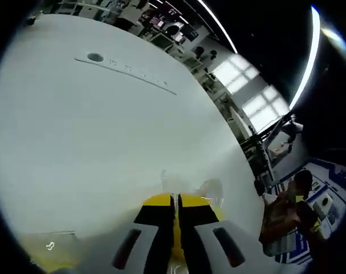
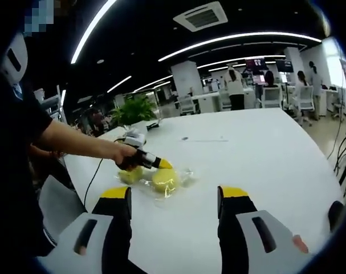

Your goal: Compare the silicone blocks by pressing each to a similar depth, holding the contact briefly, and releasing to observe deformation and rebound differences across the visible hardness samples.

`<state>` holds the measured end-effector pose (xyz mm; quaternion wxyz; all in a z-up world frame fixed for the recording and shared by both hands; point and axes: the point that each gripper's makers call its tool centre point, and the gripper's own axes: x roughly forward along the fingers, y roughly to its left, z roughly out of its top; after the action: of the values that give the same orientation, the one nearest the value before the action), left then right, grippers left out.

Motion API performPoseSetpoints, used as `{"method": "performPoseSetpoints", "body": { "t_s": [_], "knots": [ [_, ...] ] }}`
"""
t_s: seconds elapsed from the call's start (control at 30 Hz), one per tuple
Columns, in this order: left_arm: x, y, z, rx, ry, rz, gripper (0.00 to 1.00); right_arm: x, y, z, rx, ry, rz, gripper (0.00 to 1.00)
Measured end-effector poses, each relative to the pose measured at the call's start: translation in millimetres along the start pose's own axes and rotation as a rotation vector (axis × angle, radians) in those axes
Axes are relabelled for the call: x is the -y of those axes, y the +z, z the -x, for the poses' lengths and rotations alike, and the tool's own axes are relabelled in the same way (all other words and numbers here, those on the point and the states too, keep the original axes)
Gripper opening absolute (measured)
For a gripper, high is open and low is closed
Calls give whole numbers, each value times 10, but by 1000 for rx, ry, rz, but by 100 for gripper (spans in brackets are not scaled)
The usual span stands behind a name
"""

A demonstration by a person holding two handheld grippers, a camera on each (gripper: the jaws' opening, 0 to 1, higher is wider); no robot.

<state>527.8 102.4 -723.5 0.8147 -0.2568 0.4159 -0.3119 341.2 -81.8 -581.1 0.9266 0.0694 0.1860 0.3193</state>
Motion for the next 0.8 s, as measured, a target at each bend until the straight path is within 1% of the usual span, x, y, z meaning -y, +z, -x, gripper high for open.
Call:
{"method": "performPoseSetpoints", "body": {
  "t_s": [0.03, 0.07, 0.1, 0.2, 0.27, 0.33, 0.5, 0.6, 0.8],
  "knots": [
    [15, 0, 16, 4, -8, -6, 0, 2, 1, 0, -1, -1, 1, 55],
    [72, 9, 39, 13, -42, -13, 0, 6, 6, 5, 1, -1, 2, 55],
    [94, 14, 49, 17, -54, -15, 0, 8, 10, 7, 2, -1, 0, 55],
    [266, 37, 162, 49, -131, -28, 0, 25, 15, 14, 3, -6, 0, 55],
    [335, 35, 239, 65, -156, -9, 0, 23, 17, 8, 4, -5, -6, 55],
    [406, 30, 303, 81, -184, -14, 0, 11, 19, -4, 2, -4, -3, 55],
    [583, -51, 504, 98, -227, -29, 0, -86, 58, -49, -3, 19, 25, 54],
    [696, -67, 610, 126, -261, -40, 0, -128, 59, -47, -9, 32, 43, 53],
    [882, -104, 821, 157, -283, -81, 0, -249, 50, -15, -8, 61, 53, 53]
  ]
}}
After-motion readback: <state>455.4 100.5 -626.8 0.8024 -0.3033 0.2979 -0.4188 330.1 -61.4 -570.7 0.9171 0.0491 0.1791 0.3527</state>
